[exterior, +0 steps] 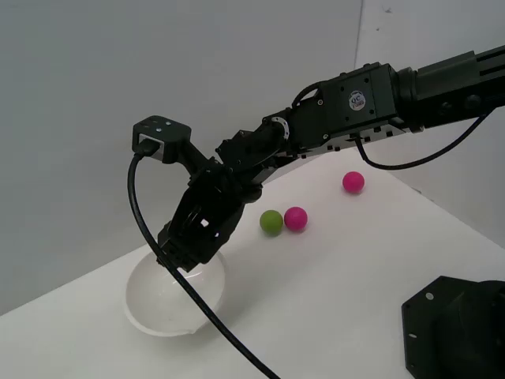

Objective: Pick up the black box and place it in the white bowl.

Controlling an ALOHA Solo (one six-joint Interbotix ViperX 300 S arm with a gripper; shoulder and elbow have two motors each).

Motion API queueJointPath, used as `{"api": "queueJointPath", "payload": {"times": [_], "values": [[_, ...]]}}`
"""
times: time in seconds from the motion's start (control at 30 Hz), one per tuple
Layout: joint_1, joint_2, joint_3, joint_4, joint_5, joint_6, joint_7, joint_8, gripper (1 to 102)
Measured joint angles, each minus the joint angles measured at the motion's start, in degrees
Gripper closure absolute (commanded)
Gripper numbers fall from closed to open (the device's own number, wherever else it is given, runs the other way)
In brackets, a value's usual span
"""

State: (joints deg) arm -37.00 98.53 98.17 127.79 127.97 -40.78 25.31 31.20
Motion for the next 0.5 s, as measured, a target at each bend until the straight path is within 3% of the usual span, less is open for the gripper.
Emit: {"api": "queueJointPath", "payload": {"times": [0.07, 0.13, 0.5], "values": [[0.0, 0.0, 0.0, 0.0, 0.0, -0.35, 0.0, 0.0, 25], [0.0, -0.09, 0.0, 0.0, -0.09, -0.79, 0.0, 0.0, 10], [0.35, -0.7, -0.79, -0.09, -0.18, -1.67, 0.0, 0.0, 7]]}}
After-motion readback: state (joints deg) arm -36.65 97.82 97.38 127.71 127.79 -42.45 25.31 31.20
